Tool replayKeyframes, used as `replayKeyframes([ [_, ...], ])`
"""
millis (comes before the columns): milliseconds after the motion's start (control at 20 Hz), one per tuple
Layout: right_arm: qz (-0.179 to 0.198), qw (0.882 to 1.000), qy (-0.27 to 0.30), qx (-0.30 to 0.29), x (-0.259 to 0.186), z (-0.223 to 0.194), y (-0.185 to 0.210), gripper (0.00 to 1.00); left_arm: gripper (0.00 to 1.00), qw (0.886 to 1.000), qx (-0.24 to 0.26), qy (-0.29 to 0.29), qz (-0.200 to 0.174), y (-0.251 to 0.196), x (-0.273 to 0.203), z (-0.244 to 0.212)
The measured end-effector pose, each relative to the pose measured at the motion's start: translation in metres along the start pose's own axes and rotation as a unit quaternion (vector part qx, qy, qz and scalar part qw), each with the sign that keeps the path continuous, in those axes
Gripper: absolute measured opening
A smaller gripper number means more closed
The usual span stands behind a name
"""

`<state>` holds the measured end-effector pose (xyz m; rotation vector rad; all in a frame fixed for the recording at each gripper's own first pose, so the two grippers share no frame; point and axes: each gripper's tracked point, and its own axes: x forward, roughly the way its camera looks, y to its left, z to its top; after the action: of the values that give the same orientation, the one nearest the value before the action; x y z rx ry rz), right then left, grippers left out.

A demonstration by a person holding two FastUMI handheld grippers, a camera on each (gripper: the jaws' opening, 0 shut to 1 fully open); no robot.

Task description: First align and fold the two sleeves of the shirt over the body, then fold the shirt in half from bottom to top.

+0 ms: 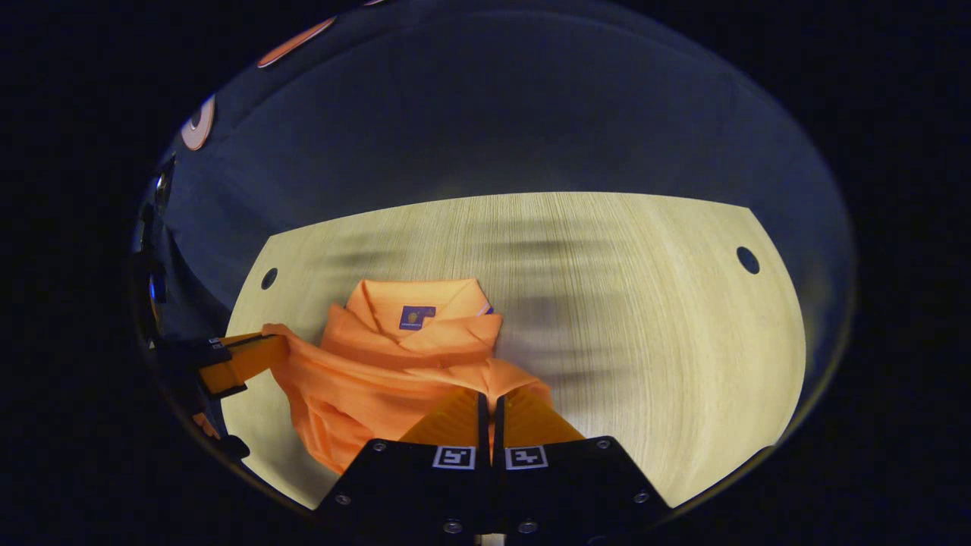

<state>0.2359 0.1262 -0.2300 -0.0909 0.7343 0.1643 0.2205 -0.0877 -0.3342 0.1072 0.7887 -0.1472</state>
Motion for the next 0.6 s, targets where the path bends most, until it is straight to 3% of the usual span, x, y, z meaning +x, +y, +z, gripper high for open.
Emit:
replayKeyframes([
  [150,0.005,1.000,0.011,0.006,0.014,-0.003,0.000,0.03,0.01,1.000,0.002,0.009,0.015,0.006,0.017,-0.007],
  [350,-0.001,1.000,0.008,0.010,0.028,-0.005,0.000,0.30,0.08,1.000,0.008,0.014,0.012,0.006,0.035,-0.010],
  [400,-0.004,1.000,0.005,0.009,0.030,-0.004,-0.003,0.53,0.26,1.000,0.009,0.013,0.011,0.005,0.036,-0.009],
  [450,-0.010,1.000,0.005,0.009,0.030,-0.003,-0.006,0.52,0.45,1.000,0.006,0.010,0.007,0.004,0.038,-0.009],
  [550,-0.012,1.000,0.005,0.013,0.029,-0.005,-0.007,0.89,0.81,1.000,0.004,0.010,0.006,0.002,0.042,-0.010],
  [600,-0.012,1.000,0.003,0.015,0.029,-0.002,-0.007,0.99,1.00,1.000,0.005,0.009,0.009,0.003,0.041,-0.008],
])
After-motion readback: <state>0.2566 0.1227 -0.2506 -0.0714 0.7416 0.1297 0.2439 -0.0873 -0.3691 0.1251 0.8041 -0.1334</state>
